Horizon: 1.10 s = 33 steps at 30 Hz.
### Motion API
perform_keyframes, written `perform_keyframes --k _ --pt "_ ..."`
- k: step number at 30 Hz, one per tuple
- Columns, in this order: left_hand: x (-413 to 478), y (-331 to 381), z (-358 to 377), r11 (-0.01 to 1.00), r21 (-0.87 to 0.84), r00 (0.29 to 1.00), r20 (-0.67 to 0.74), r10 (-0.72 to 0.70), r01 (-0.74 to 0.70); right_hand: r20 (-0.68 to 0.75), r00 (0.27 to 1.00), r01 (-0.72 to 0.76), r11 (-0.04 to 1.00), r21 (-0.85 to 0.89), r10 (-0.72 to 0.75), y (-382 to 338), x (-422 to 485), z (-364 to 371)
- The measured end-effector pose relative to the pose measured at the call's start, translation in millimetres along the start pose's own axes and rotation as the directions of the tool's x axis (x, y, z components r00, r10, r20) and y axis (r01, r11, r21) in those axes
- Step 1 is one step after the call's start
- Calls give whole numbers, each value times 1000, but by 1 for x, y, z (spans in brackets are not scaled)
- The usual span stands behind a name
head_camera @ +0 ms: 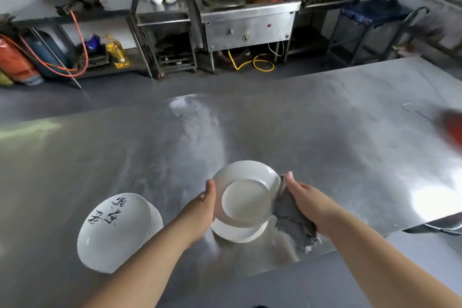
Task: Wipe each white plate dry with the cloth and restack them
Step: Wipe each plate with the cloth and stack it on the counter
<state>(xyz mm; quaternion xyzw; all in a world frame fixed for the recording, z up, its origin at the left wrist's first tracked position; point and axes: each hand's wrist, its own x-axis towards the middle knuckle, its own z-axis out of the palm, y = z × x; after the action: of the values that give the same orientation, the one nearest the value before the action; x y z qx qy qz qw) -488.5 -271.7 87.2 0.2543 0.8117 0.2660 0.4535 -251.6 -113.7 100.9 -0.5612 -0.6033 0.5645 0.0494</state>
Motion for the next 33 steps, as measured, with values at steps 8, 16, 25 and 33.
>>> perform_keyframes --k 8,16,25,33 --pt "37 -20 18 988 -142 980 -197 25 -54 102 985 134 988 83 -142 24 31 16" --pt "68 -40 30 990 143 950 -308 43 2 11 990 133 891 -434 -143 46 76 54" --pt "78 -47 42 950 311 905 -397 152 -23 -67 991 68 860 -505 -118 51 78 60" --pt "78 -55 20 952 304 927 -347 144 -34 -140 979 54 853 -519 -147 35 60 57"
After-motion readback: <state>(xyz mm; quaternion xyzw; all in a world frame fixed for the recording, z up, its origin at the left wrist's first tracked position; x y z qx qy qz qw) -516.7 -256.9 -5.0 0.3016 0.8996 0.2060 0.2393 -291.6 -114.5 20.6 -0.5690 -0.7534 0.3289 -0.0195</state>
